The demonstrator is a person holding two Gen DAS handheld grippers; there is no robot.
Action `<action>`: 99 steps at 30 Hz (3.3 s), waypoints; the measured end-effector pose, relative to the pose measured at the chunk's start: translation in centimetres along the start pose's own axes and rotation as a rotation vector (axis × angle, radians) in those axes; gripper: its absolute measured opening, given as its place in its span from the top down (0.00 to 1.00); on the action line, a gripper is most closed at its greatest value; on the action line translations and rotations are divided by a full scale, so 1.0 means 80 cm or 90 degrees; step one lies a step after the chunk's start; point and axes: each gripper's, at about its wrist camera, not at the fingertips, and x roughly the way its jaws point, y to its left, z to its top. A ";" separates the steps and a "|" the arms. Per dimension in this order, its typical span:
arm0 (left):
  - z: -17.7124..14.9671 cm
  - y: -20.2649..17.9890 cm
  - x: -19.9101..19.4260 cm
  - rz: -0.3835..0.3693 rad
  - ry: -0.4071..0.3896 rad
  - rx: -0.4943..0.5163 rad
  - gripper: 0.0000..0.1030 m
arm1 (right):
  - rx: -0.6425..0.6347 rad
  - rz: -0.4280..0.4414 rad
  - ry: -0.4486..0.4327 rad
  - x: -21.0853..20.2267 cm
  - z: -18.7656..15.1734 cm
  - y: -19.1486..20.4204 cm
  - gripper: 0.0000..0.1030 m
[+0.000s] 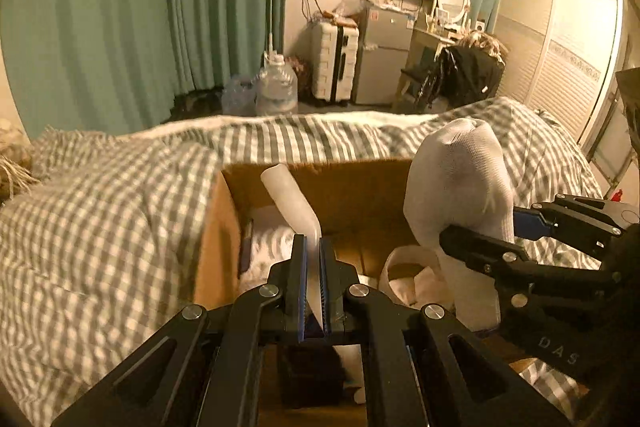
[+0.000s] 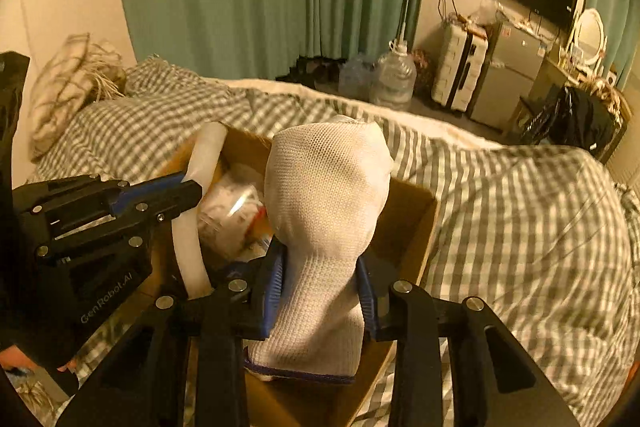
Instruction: Organize objects
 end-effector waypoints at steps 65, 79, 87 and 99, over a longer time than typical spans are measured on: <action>-0.154 -0.040 -0.259 0.164 -0.272 -0.027 0.00 | 0.087 -0.163 -0.288 -0.245 -0.181 0.025 0.00; -0.157 -0.041 -0.256 0.162 -0.266 -0.026 0.00 | 0.086 -0.164 -0.287 -0.244 -0.181 0.026 0.00; -0.158 -0.040 -0.253 0.161 -0.259 -0.026 0.00 | 0.082 -0.165 -0.281 -0.242 -0.182 0.027 0.00; -0.158 -0.040 -0.252 0.160 -0.256 -0.027 0.00 | 0.081 -0.164 -0.279 -0.241 -0.182 0.028 0.00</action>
